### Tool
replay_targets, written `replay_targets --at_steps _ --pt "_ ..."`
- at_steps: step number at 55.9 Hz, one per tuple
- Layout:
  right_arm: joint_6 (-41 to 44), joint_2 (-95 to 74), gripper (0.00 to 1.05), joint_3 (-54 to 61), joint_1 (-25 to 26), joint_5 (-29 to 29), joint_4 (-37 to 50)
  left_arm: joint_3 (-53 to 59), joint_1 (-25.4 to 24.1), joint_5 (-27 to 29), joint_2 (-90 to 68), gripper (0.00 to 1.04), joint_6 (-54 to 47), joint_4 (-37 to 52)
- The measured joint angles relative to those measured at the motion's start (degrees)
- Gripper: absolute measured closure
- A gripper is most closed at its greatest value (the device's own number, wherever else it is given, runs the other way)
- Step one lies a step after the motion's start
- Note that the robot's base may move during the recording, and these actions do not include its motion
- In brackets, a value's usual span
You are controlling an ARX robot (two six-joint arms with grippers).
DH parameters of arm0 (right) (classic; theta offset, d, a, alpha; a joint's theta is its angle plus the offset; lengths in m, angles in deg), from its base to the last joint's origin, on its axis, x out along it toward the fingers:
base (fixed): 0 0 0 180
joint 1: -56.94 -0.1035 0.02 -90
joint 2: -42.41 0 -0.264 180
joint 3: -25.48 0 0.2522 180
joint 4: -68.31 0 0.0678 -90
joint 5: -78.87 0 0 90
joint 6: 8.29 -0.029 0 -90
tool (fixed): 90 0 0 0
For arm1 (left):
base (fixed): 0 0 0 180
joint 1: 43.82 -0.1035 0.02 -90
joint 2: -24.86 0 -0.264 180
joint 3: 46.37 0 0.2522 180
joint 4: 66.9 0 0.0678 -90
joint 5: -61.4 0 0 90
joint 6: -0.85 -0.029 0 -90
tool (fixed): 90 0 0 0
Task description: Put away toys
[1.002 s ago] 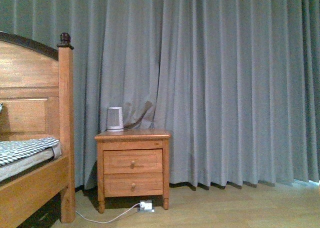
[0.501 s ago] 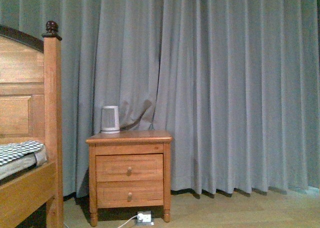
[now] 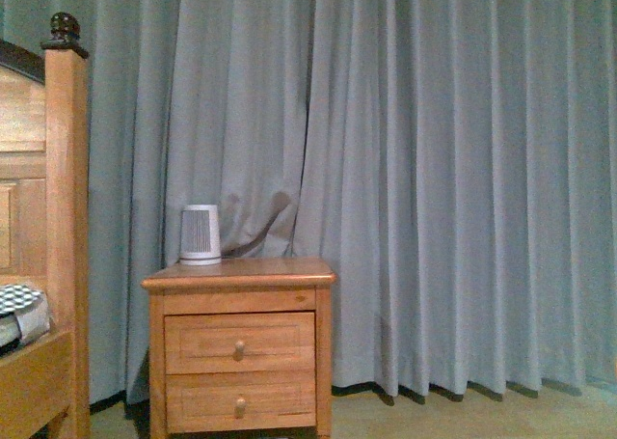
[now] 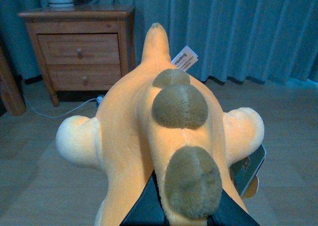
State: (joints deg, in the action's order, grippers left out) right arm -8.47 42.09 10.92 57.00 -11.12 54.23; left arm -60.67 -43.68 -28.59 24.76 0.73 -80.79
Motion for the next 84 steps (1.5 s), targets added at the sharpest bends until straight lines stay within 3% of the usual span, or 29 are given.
replay_targets --at_steps 84 --pt "0.0 0.0 0.98 0.0 -0.1 0.6 0.0 0.0 0.0 0.2 0.0 0.06 0.0 0.0"
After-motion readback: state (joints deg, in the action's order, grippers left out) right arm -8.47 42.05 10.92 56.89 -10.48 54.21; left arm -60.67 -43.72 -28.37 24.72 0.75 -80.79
